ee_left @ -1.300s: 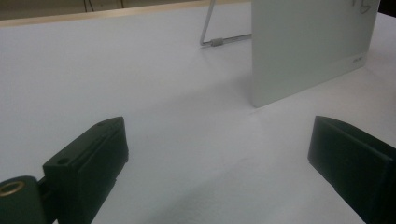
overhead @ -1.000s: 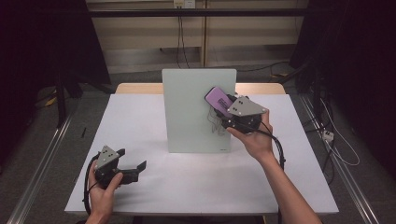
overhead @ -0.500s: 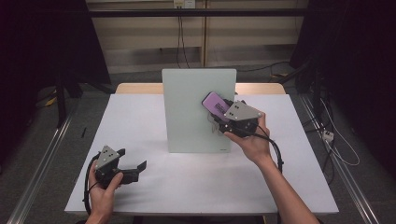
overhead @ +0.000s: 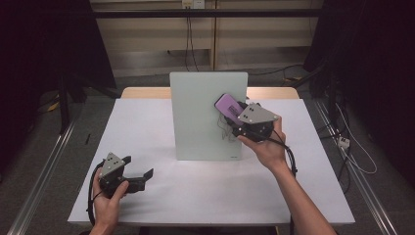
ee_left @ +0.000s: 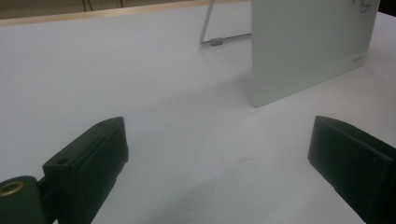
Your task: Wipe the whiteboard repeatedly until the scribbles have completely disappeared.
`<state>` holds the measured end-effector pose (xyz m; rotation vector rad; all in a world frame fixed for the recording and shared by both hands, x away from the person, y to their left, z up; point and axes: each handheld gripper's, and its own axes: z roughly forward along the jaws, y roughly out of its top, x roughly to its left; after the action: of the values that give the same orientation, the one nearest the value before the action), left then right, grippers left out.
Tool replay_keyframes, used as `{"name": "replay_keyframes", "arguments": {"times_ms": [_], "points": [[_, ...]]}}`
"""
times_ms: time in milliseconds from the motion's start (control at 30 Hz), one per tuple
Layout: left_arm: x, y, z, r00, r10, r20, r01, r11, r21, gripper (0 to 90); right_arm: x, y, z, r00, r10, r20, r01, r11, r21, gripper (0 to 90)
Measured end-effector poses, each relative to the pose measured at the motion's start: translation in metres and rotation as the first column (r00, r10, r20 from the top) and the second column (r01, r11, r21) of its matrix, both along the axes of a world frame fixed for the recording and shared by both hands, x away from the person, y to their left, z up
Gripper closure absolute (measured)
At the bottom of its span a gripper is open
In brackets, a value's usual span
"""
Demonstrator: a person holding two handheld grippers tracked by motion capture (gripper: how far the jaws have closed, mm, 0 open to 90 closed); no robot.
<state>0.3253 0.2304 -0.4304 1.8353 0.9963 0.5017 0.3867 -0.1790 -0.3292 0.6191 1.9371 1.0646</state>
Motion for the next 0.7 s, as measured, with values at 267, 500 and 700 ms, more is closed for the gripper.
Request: {"name": "replay_keyframes", "arguments": {"times_ms": [267, 500, 700], "points": [[0.000, -0.001, 0.000, 1.0000, -0.002, 0.001, 0.002, 1.0000, 0.001, 4.9, 0.001, -0.003, 0.006, 0.9992, -0.039, -0.004, 0.039, 0.999, 0.009, 41.9], [0.000, -0.002, 0.000, 1.0000, -0.005, 0.002, 0.005, 1.0000, 0.003, 4.9, -0.006, 0.009, -0.016, 0.9986, 0.004, -0.054, -0.004, 1.000, -0.008, 42.0], [0.001, -0.002, 0.000, 1.0000, -0.005, 0.001, 0.005, 1.0000, 0.003, 4.9, -0.010, 0.014, -0.028, 0.9957, 0.035, -0.086, -0.037, 0.999, -0.017, 41.9]]}}
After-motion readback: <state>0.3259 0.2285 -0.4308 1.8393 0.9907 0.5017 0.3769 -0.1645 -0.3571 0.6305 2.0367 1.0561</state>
